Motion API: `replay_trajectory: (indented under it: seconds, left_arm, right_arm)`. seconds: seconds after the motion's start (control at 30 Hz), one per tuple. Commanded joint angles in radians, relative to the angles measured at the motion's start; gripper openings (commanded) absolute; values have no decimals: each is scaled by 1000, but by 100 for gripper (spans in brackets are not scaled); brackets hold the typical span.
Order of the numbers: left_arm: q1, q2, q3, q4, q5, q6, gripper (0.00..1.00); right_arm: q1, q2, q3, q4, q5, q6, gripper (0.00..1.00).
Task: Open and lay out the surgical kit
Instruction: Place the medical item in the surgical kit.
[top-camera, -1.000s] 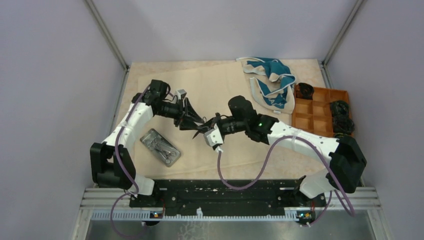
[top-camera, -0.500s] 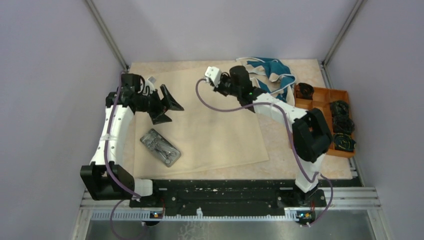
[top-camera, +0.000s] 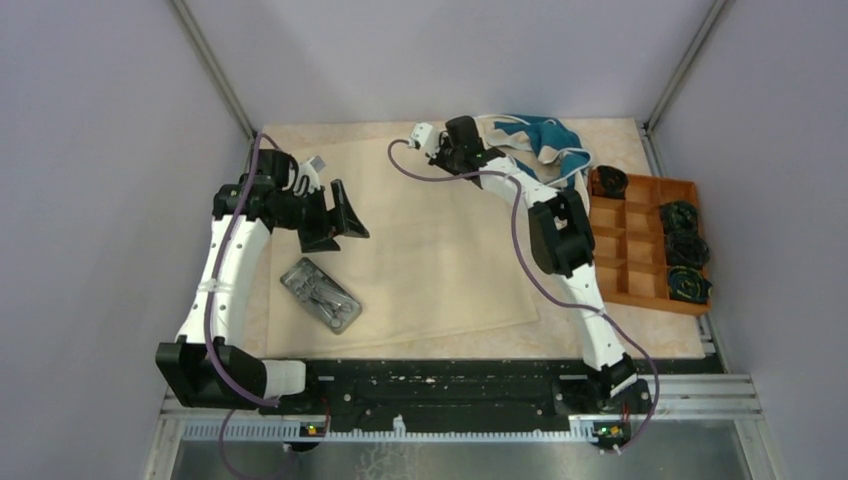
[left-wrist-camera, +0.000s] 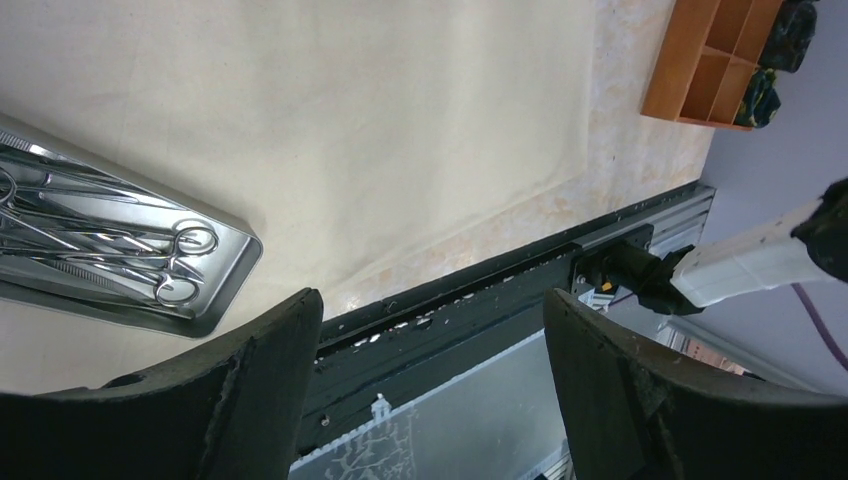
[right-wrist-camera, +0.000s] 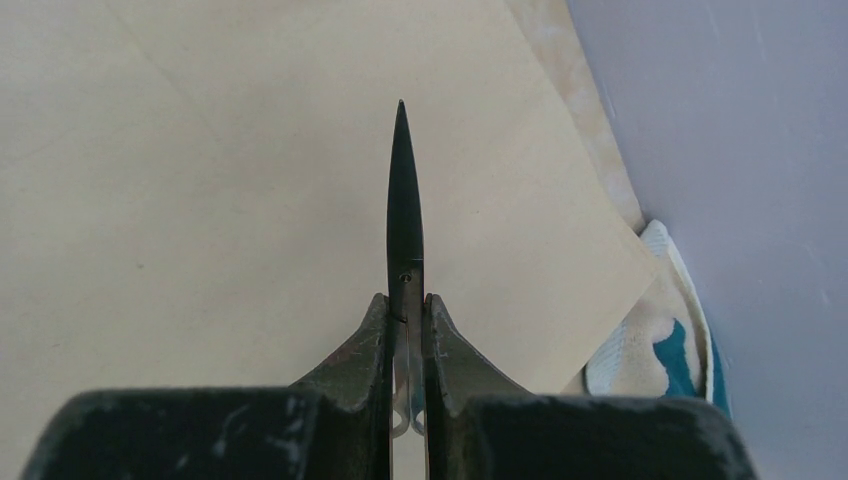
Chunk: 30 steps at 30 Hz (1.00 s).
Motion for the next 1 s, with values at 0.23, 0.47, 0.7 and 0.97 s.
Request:
replay_trajectory:
  seconds: [0.23,0.47,0.7,0.97]
  left_arm:
    - [-23,21,39,-12,-28,58,87]
    - [-23,39,24,-4,-6,43,86]
    - [-23,50,40,-19,-22,49,86]
    - [-23,45,35,-25,-27,51,86]
  right_arm:
    - [-61,178,278,-142,-36,-108,0]
    - [-66,226,318,-111,-46,-102,0]
    - [-71,291,378,-75,-18,-86,5]
    - [-72,347,441,-51,-11,-81,17]
